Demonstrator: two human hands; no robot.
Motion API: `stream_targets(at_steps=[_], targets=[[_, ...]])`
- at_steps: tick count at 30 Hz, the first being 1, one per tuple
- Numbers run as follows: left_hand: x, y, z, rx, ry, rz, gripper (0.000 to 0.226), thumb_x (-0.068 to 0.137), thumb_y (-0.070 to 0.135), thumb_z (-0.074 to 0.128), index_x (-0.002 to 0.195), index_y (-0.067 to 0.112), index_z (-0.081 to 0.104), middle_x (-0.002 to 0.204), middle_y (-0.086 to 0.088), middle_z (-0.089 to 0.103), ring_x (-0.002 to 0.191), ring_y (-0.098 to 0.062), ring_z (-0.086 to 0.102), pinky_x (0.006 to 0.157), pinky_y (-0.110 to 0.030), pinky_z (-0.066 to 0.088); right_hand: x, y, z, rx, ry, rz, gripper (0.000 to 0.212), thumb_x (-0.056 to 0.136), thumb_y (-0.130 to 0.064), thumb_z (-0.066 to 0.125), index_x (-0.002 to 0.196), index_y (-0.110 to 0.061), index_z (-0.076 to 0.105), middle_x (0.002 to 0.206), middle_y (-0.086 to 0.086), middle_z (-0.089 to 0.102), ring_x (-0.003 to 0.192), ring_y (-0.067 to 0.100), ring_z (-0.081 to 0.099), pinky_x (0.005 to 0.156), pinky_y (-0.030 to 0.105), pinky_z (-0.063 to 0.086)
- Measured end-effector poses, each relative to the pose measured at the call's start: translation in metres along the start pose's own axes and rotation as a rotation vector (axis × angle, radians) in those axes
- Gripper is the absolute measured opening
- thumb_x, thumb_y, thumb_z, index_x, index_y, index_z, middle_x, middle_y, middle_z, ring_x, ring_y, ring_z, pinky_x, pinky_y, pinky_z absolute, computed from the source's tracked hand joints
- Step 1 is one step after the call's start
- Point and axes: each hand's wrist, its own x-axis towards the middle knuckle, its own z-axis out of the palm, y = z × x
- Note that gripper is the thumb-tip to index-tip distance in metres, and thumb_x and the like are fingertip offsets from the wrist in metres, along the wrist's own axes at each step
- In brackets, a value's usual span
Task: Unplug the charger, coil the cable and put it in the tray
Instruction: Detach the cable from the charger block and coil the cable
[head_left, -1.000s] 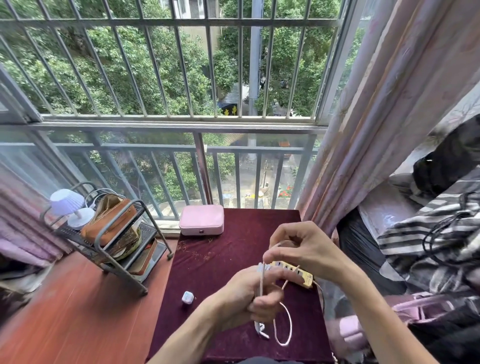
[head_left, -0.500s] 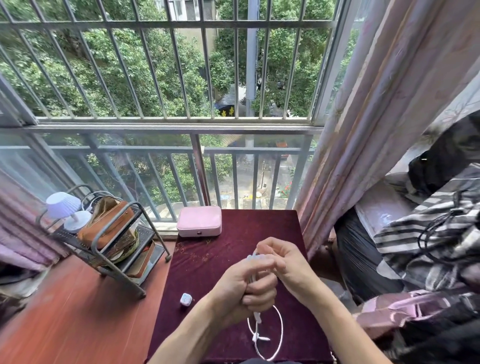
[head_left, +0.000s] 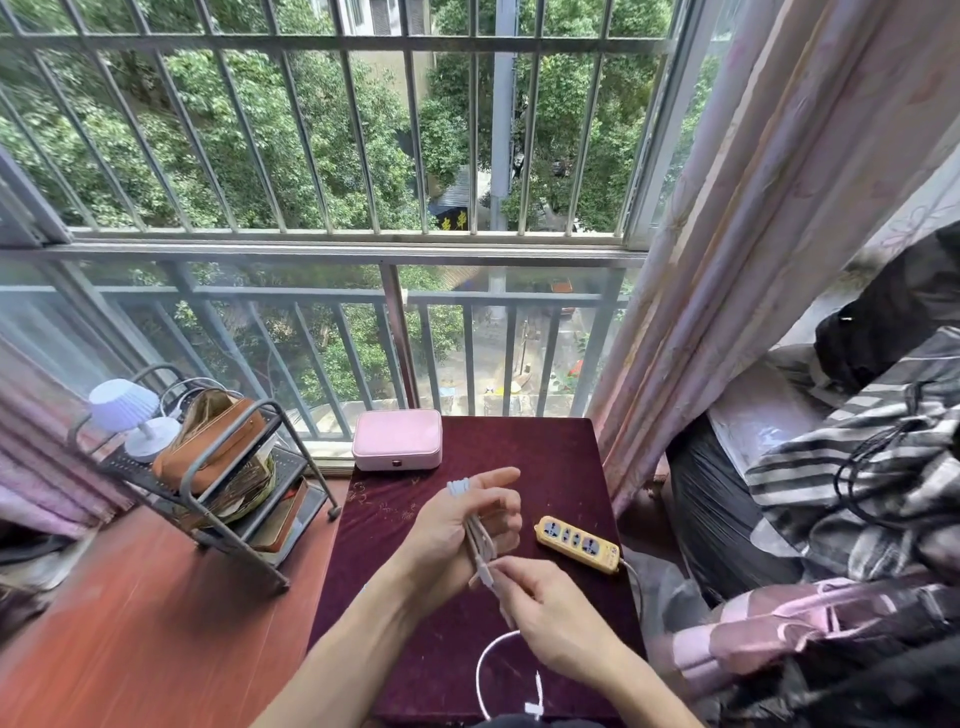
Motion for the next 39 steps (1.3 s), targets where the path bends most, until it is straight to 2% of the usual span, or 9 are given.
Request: stream_targets(at_steps=[8, 12, 16, 19, 21, 25, 29, 34, 39], targets=[[-0.006, 0.001, -0.015, 0.282, -0.008, -0.054, 0.051, 0.086, 0.012, 0.07, 0.133, -0.002, 0.054, 0.098, -0.014, 0.075, 0.086, -0.027, 0.075, 0.087, -0.043, 0.06, -0.024, -0.032, -0.021, -0.523, -0.062, -0.119, 0.035, 0.096, -0.057, 0.054, 0.094, -0.027, 0.072, 0.061, -0.015, 0.061, 0.059, -0.001, 0.054, 0.059, 0.019, 0.038], [-0.014, -0.007, -0.011, 0.385, -0.119, -0.109, 0.051, 0.081, 0.018, 0.076, 0.128, 0.002, 0.063, 0.106, -0.017, 0.075, 0.092, -0.027, 0.071, 0.083, -0.035, 0.058, -0.025, -0.061, -0.044, -0.565, -0.092, -0.221, 0.034, 0.092, -0.058, 0.063, 0.089, -0.026, 0.075, 0.077, -0.016, 0.073, 0.076, 0.003, 0.068, 0.063, 0.015, 0.047], [-0.021, -0.015, 0.0, 0.469, -0.297, -0.137, 0.018, 0.094, 0.021, 0.065, 0.103, 0.011, 0.077, 0.084, -0.013, 0.077, 0.068, -0.02, 0.073, 0.065, -0.032, 0.059, -0.009, -0.077, -0.068, -0.529, -0.131, -0.236, 0.028, 0.087, -0.057, 0.072, 0.079, -0.03, 0.071, 0.066, -0.011, 0.069, 0.057, 0.0, 0.059, 0.056, 0.023, 0.05], [-0.025, -0.018, 0.009, 0.488, -0.32, -0.126, 0.025, 0.092, 0.027, 0.061, 0.091, 0.009, 0.078, 0.067, -0.008, 0.073, 0.038, -0.008, 0.054, 0.045, -0.026, 0.038, 0.004, -0.076, -0.079, -0.415, -0.174, -0.214, 0.024, 0.084, -0.053, 0.077, 0.082, -0.029, 0.075, 0.064, -0.012, 0.073, 0.056, -0.005, 0.061, 0.056, 0.017, 0.049], [-0.025, -0.022, 0.012, 0.396, -0.3, -0.141, 0.032, 0.09, 0.029, 0.058, 0.104, 0.004, 0.072, 0.052, -0.007, 0.062, 0.03, -0.006, 0.037, 0.04, -0.02, 0.027, 0.012, -0.077, -0.083, -0.36, -0.175, -0.232, 0.03, 0.08, -0.056, 0.082, 0.08, -0.027, 0.075, 0.065, -0.017, 0.072, 0.058, -0.007, 0.06, 0.057, 0.016, 0.048], [-0.024, -0.029, 0.021, 0.185, -0.233, -0.234, 0.04, 0.106, 0.05, 0.032, 0.135, 0.041, 0.058, 0.042, -0.003, 0.039, 0.028, -0.006, 0.023, 0.041, -0.019, 0.012, 0.026, -0.072, -0.086, -0.195, -0.2, -0.25, 0.04, 0.073, -0.057, 0.09, 0.074, -0.022, 0.07, 0.051, -0.011, 0.056, 0.045, -0.002, 0.046, 0.043, 0.013, 0.035], [-0.026, -0.028, 0.026, 0.046, -0.36, -0.335, 0.102, 0.083, 0.086, 0.013, 0.116, 0.007, 0.068, 0.041, 0.002, 0.017, 0.028, -0.005, 0.016, 0.035, -0.017, 0.015, 0.036, -0.058, -0.083, 0.04, -0.264, -0.188, 0.04, 0.078, -0.044, 0.093, 0.073, -0.018, 0.063, 0.046, -0.006, 0.054, 0.031, 0.008, 0.044, 0.037, 0.016, 0.032], [-0.029, -0.025, 0.028, -0.024, -0.394, -0.279, 0.073, 0.092, 0.077, 0.02, 0.078, 0.014, 0.055, 0.041, 0.007, 0.021, 0.03, -0.007, 0.014, 0.037, -0.02, 0.013, 0.039, -0.042, -0.076, 0.261, -0.241, -0.185, 0.03, 0.079, -0.046, 0.089, 0.078, -0.02, 0.075, 0.066, 0.003, 0.073, 0.056, 0.007, 0.066, 0.058, 0.018, 0.051], [-0.032, -0.022, 0.029, -0.084, -0.399, -0.278, 0.057, 0.103, 0.063, 0.028, 0.072, 0.017, 0.042, 0.041, 0.009, 0.028, 0.031, -0.007, 0.016, 0.035, -0.017, 0.019, 0.031, -0.034, -0.064, 0.507, -0.219, -0.131, 0.029, 0.088, -0.044, 0.078, 0.081, -0.016, 0.077, 0.072, 0.0, 0.075, 0.066, 0.009, 0.071, 0.063, 0.018, 0.054]])
